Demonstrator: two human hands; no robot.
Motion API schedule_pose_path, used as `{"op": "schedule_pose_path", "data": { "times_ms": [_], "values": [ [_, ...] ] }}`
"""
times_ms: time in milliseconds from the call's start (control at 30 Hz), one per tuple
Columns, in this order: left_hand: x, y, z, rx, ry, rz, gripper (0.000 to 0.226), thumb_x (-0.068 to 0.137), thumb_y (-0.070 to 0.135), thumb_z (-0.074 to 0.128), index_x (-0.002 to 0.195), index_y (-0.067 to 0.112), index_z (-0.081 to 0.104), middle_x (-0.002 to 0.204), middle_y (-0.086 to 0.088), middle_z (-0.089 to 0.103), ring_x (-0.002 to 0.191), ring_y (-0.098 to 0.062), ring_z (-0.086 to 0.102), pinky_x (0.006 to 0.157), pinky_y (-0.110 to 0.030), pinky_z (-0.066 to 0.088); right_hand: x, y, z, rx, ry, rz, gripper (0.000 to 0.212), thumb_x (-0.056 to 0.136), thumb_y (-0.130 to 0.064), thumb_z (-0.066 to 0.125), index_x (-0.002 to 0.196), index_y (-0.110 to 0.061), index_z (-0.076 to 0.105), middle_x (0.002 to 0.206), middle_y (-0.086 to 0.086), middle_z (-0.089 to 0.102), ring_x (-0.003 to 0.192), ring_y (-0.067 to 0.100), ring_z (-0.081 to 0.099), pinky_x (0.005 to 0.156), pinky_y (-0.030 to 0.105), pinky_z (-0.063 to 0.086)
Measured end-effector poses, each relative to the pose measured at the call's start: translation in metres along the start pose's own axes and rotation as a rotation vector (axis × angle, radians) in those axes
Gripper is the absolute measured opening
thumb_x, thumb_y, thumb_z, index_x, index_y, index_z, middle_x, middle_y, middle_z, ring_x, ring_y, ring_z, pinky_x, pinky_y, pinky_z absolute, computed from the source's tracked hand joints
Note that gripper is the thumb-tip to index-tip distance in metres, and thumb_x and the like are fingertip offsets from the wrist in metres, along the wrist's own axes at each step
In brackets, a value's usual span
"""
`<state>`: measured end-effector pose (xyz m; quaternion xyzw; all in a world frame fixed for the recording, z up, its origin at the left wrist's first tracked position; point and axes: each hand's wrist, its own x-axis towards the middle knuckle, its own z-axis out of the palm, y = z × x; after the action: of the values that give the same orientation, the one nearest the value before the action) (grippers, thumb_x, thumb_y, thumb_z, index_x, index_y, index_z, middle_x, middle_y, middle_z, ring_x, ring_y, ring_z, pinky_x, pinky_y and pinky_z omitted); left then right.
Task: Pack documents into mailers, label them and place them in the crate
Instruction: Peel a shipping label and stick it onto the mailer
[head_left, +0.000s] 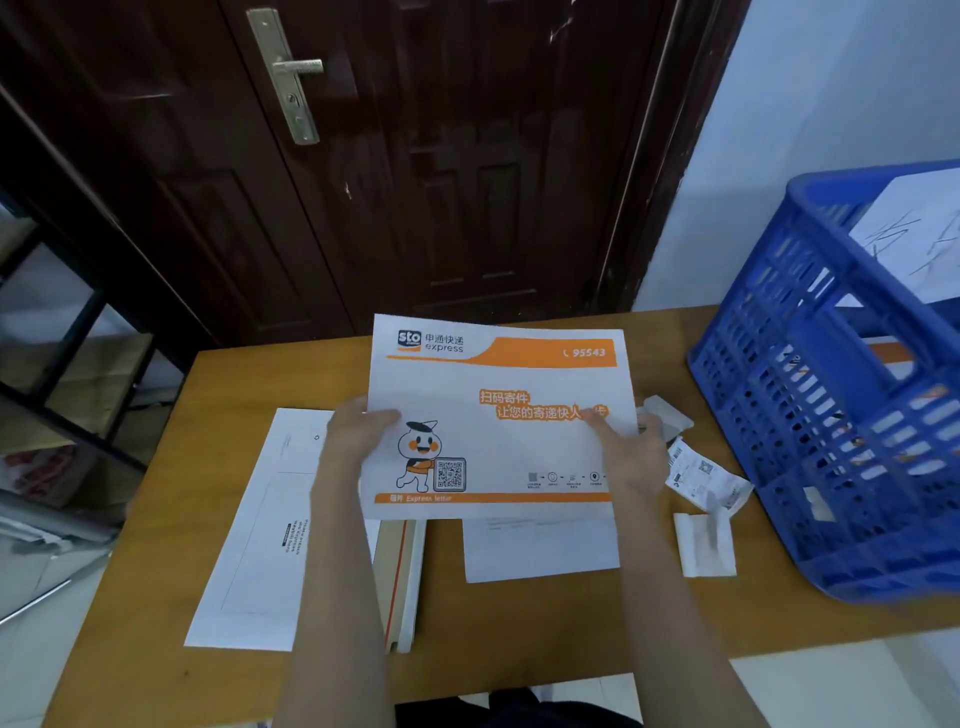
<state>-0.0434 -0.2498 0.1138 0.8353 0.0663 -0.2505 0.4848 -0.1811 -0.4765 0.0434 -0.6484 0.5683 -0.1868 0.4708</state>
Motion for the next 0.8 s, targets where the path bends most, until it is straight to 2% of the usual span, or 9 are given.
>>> {"op": "schedule_pose_path", "data": {
  "times_ms": [67,133,267,400,500,600,667,800],
  "values": [
    [0.004,-0.011,0.011,-0.033,0.094,-0.007,0.016,0.087,0.01,0.061,0.101,0.015,0.061,0.11,-0.013,0.064,0.099,-0.032,0.059,0.09,-0.041,0.05,-0.002,-0.004,-0.003,-0.03,0.04,-0.047,0.059,0.075,-0.046,0.075,0.115,-0.011,0.051,0.11,0.008,0.065,0.101,0.031,0.06,0.071,0.029,0.037],
    [0.004,-0.017,0.018,-0.055,0.117,-0.023,0.018,0.086,0.009,0.061,0.103,0.014,0.062,0.109,-0.012,0.065,0.102,-0.033,0.059,0.093,-0.044,0.049,-0.004,-0.007,-0.006,-0.046,0.058,-0.067,0.059,0.075,-0.046,0.075,0.115,-0.011,0.05,0.11,0.009,0.065,0.099,0.031,0.061,0.069,0.028,0.037],
    [0.008,-0.018,0.022,-0.103,0.114,-0.036,0.025,0.083,0.01,0.063,0.108,0.006,0.064,0.108,-0.012,0.066,0.102,-0.034,0.06,0.091,-0.045,0.05,-0.008,-0.01,-0.017,-0.072,0.094,-0.085,0.058,0.075,-0.044,0.076,0.117,-0.011,0.052,0.108,0.008,0.065,0.099,0.03,0.061,0.069,0.029,0.038],
    [0.007,-0.008,0.02,-0.127,0.071,-0.002,0.024,0.082,0.009,0.064,0.105,0.006,0.067,0.104,-0.013,0.068,0.097,-0.035,0.062,0.088,-0.046,0.052,-0.01,-0.012,-0.03,-0.094,0.158,-0.118,0.059,0.072,-0.049,0.076,0.113,-0.013,0.054,0.103,0.007,0.067,0.093,0.029,0.063,0.073,0.036,0.049],
    [0.005,0.003,0.018,-0.146,0.021,0.063,0.008,0.084,0.007,0.063,0.09,0.011,0.065,0.098,-0.013,0.068,0.094,-0.037,0.063,0.086,-0.046,0.053,-0.016,-0.018,-0.042,-0.083,0.201,-0.117,0.054,0.073,-0.048,0.076,0.108,-0.015,0.053,0.098,0.004,0.066,0.087,0.025,0.062,0.07,0.033,0.046],
    [0.003,0.018,0.014,-0.165,-0.022,0.129,0.016,0.083,0.005,0.062,0.077,0.019,0.063,0.092,-0.012,0.068,0.091,-0.037,0.064,0.085,-0.049,0.053,-0.027,-0.031,-0.056,-0.053,0.261,-0.143,0.051,0.074,-0.048,0.075,0.106,-0.016,0.052,0.094,0.0,0.064,0.08,0.021,0.059,0.065,0.032,0.045],
    [0.0,0.033,0.01,-0.156,-0.068,0.182,0.016,0.082,0.006,0.063,0.077,0.021,0.065,0.092,-0.01,0.07,0.09,-0.036,0.066,0.085,-0.05,0.054,-0.033,-0.044,-0.07,-0.041,0.302,-0.142,0.052,0.074,-0.047,0.075,0.108,-0.015,0.053,0.092,-0.001,0.063,0.076,0.017,0.054,0.059,0.028,0.038],
    [-0.01,0.07,0.013,-0.139,-0.152,0.312,0.013,0.082,0.008,0.062,0.08,0.02,0.067,0.09,-0.006,0.071,0.087,-0.033,0.067,0.084,-0.05,0.055,-0.039,-0.069,-0.102,-0.013,0.406,-0.167,0.056,0.073,-0.051,0.075,0.11,-0.014,0.056,0.098,0.001,0.066,0.079,0.016,0.054,0.066,0.029,0.04]
  ]
}}
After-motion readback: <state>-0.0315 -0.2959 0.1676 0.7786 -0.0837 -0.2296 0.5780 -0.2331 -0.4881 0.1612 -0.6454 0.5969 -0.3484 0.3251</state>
